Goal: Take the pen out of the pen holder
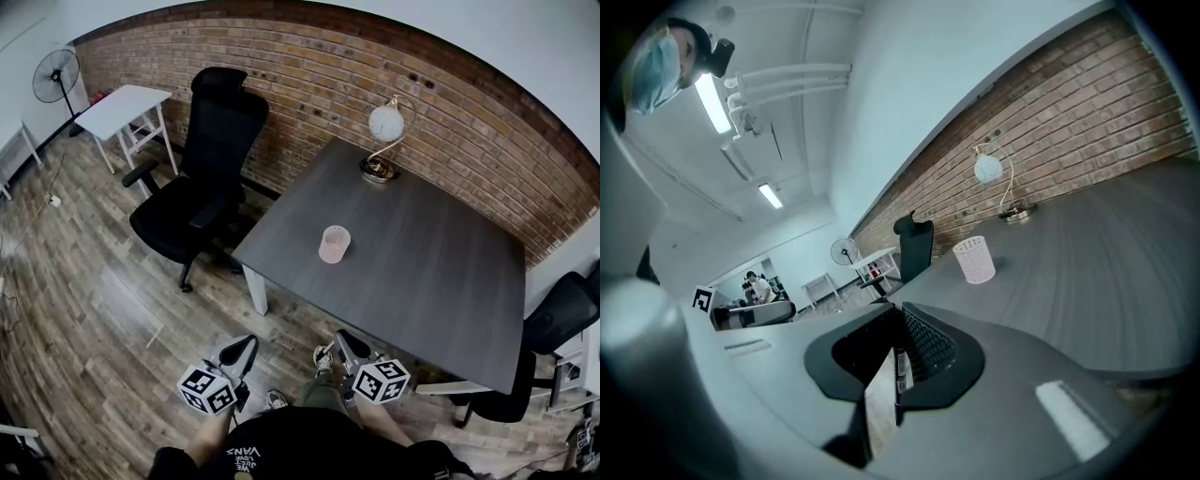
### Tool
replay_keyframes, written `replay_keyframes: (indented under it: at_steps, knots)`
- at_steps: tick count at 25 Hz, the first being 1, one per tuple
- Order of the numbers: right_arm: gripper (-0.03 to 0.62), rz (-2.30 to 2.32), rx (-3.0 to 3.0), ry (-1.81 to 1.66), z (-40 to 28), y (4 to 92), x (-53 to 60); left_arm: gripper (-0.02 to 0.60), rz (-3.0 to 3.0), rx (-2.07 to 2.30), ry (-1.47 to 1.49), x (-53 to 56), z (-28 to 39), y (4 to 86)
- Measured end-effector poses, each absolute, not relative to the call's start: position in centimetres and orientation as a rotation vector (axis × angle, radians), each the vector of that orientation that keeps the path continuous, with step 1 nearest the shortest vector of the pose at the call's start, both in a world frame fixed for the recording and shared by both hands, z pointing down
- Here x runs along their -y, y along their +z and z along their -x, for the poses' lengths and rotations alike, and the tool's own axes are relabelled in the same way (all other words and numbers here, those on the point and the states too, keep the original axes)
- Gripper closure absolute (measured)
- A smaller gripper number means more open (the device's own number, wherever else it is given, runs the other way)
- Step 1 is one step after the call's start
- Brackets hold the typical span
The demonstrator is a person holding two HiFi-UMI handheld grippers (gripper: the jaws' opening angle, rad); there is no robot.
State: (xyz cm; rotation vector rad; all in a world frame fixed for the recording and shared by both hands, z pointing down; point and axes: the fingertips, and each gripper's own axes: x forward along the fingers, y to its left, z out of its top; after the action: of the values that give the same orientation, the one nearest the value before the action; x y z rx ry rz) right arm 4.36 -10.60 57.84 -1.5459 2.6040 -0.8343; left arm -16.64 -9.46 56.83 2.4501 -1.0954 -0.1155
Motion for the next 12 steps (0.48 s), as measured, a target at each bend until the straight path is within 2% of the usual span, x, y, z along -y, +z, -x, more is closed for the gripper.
replay_keyframes:
  at_steps: [12]
  knots:
    - [0.566, 1.479, -2.662, -0.953, -1.5, 60.7, 8.1, 0.529, -2.447, 1.079, -0.117, 9.2, 16.2, 57.3]
